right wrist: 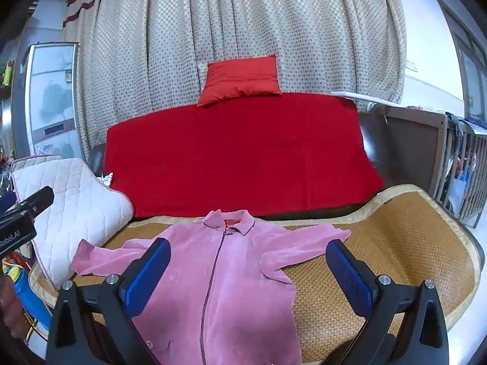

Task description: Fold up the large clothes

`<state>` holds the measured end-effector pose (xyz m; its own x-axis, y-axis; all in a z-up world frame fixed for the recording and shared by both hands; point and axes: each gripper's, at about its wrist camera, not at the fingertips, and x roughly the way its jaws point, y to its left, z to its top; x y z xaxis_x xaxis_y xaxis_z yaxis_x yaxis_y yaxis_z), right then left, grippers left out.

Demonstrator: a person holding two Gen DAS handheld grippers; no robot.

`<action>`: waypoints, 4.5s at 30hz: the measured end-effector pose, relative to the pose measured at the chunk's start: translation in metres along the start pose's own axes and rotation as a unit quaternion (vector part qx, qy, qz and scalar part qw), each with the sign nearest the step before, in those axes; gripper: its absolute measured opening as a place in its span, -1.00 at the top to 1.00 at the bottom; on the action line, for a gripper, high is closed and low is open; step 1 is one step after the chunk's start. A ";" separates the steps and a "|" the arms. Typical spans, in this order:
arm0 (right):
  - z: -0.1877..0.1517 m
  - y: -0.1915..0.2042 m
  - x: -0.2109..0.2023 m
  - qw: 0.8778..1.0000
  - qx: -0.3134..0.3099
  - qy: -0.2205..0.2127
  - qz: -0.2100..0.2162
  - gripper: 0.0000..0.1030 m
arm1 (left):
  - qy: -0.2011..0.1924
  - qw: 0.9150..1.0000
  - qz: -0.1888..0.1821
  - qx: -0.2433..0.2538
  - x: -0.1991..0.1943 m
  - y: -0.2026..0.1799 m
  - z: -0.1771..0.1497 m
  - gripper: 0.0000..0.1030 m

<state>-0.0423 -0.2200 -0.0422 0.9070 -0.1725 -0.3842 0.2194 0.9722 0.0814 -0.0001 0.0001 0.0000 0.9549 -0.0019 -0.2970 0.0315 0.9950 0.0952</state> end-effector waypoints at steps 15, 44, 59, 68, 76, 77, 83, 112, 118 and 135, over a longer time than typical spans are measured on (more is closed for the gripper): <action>-0.014 0.019 0.013 1.000 -0.013 0.009 0.013 -1.00 | 0.003 1.000 0.012 0.006 0.005 -0.003 -0.007 -1.00; 0.004 0.021 0.003 1.000 -0.010 0.023 0.011 -1.00 | 0.010 1.000 0.019 0.010 0.008 0.001 -0.008 -1.00; 0.006 0.018 0.011 0.999 -0.005 0.035 0.011 -1.00 | 0.024 0.999 0.018 0.017 0.015 0.000 -0.010 -1.00; 0.003 0.016 0.020 0.999 -0.003 0.044 0.009 -1.00 | 0.039 0.999 0.016 0.021 0.027 -0.003 -0.015 -1.00; 0.002 0.016 0.030 0.999 -0.004 0.051 0.006 -1.00 | 0.050 0.998 0.014 0.020 0.037 -0.005 -0.019 -1.00; 0.002 0.016 0.031 0.999 -0.004 0.052 0.005 -1.00 | 0.052 0.998 0.013 0.021 0.039 -0.006 -0.020 -1.00; 0.001 0.016 0.041 0.998 -0.003 0.058 0.002 -1.00 | 0.061 0.998 0.013 0.023 0.049 -0.009 -0.023 -1.00; -0.051 -0.199 0.253 0.954 0.238 0.179 0.030 -1.00 | 0.262 0.963 -0.051 0.039 0.276 -0.074 -0.123 -1.00; -0.083 -0.256 0.341 0.897 0.372 0.236 0.051 -0.58 | 0.238 0.966 -0.094 0.040 0.313 -0.094 -0.132 -1.00; -0.080 -0.290 0.429 0.911 0.324 0.238 -0.094 0.78 | 0.208 0.969 -0.120 0.060 0.321 -0.095 -0.131 -1.00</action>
<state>0.2542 -0.5628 -0.3039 0.6068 -0.0884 -0.7899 0.6610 0.6081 0.4397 0.2647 -0.0823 -0.2286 0.7146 -0.1670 -0.6793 0.2966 0.9518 0.0780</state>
